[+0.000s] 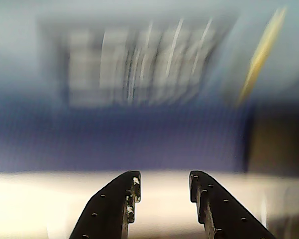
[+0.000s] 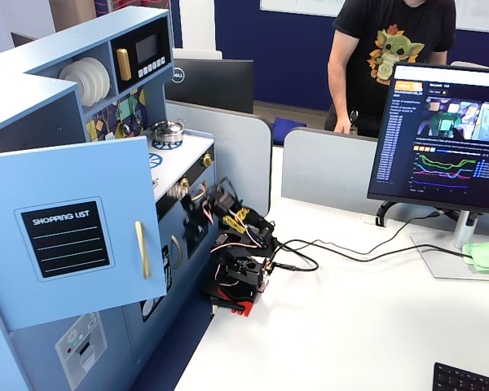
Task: Take off the lid from the green recipient and place it on the counter
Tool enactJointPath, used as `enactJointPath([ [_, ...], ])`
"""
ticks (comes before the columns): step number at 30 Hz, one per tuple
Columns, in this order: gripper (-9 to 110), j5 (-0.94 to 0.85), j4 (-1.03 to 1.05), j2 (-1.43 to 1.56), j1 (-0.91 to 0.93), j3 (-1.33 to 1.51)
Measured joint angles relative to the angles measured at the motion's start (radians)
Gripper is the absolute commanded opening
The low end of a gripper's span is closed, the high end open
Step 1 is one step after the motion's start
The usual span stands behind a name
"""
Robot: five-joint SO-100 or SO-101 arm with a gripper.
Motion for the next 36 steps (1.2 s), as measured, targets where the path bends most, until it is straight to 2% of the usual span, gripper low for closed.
enactJointPath([
  [1,1,0.009,-0.011,-0.021,0.005,-0.069],
  [3,10,0.015,-0.054,-0.052,0.011,-0.178],
  [6,14,0.006,-0.161,-0.071,0.02,-0.262],
  [10,29,-0.011,-0.324,-0.083,0.028,-0.296],
  [16,44,0.002,-0.535,-0.126,0.052,-0.298],
  [26,46,0.044,-0.816,-0.327,0.075,-0.357],
  [36,42,0.063,-0.908,-0.492,0.067,-0.46],
])
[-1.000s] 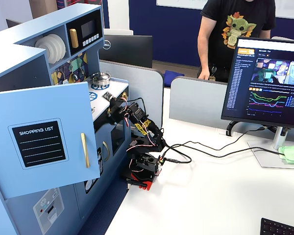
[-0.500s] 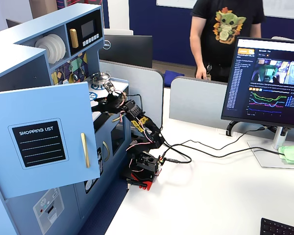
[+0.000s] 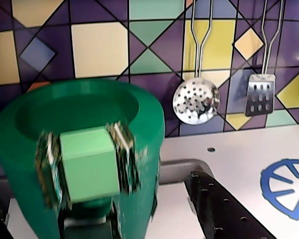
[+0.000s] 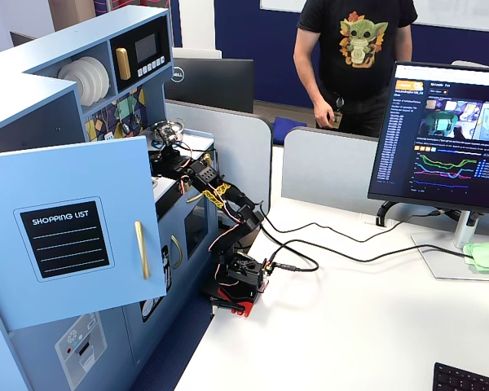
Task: Take off the lid from the green recipient and place it on the counter
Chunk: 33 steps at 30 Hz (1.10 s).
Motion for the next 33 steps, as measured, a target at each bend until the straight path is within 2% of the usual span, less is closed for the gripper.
enactJointPath([
  [9,37,0.0,-0.023,-0.107,-0.041,-0.094],
  [13,19,-0.003,-0.035,-0.133,-0.055,-0.115],
  [19,0,-0.032,-0.028,-0.137,-0.083,-0.117],
  [33,0,-0.063,-0.003,-0.153,-0.092,-0.202],
])
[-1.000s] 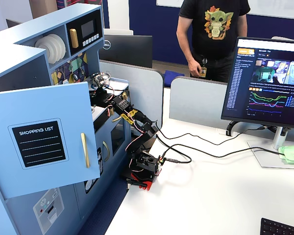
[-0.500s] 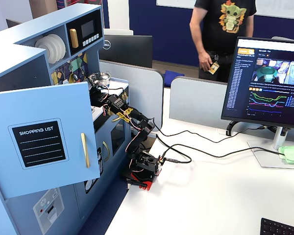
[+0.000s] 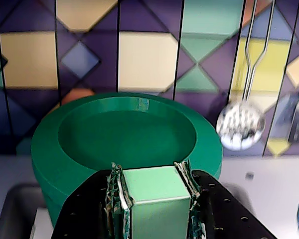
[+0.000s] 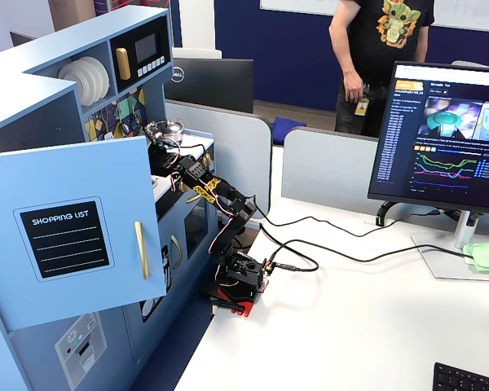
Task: Take off the lid from the green recipient and place it on the counter
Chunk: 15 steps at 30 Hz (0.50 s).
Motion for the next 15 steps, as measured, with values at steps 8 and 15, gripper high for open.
enactJointPath([
  [8,0,-0.023,0.0,-0.005,0.041,-0.118],
  [15,0,0.008,0.023,-0.005,0.313,-0.14],
])
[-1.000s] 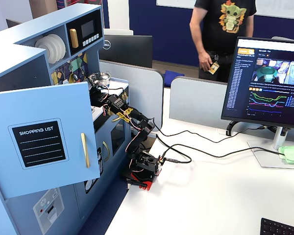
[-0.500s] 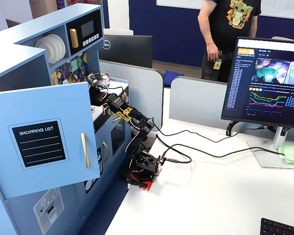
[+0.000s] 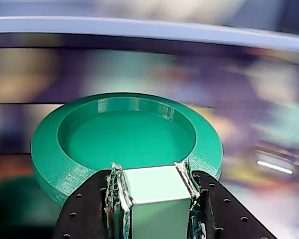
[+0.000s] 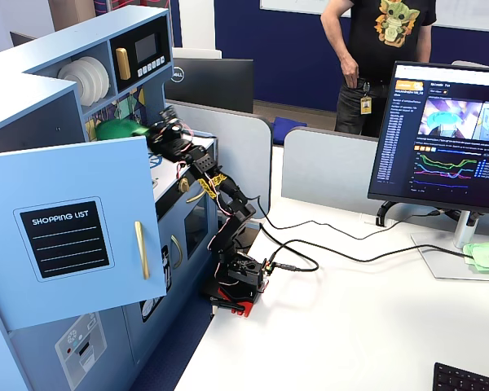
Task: Take off the lid from the green recipient and place it on the counter
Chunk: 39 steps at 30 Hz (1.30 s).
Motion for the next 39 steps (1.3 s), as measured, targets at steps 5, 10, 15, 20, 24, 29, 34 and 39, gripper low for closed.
enactJointPath([
  [5,0,0.009,-0.043,0.0,0.149,0.04],
  [10,0,0.009,-0.199,-0.025,0.202,0.201],
  [15,0,0.009,-0.391,-0.107,0.219,0.373],
  [20,0,0.008,-0.568,-0.192,0.216,0.52],
  [24,0,-0.005,-0.629,-0.21,0.215,0.595],
  [29,5,-0.015,-0.664,-0.215,0.212,0.629],
  [34,20,-0.006,-0.673,-0.215,0.199,0.634],
  [39,24,0.003,-0.673,-0.215,0.19,0.634],
])
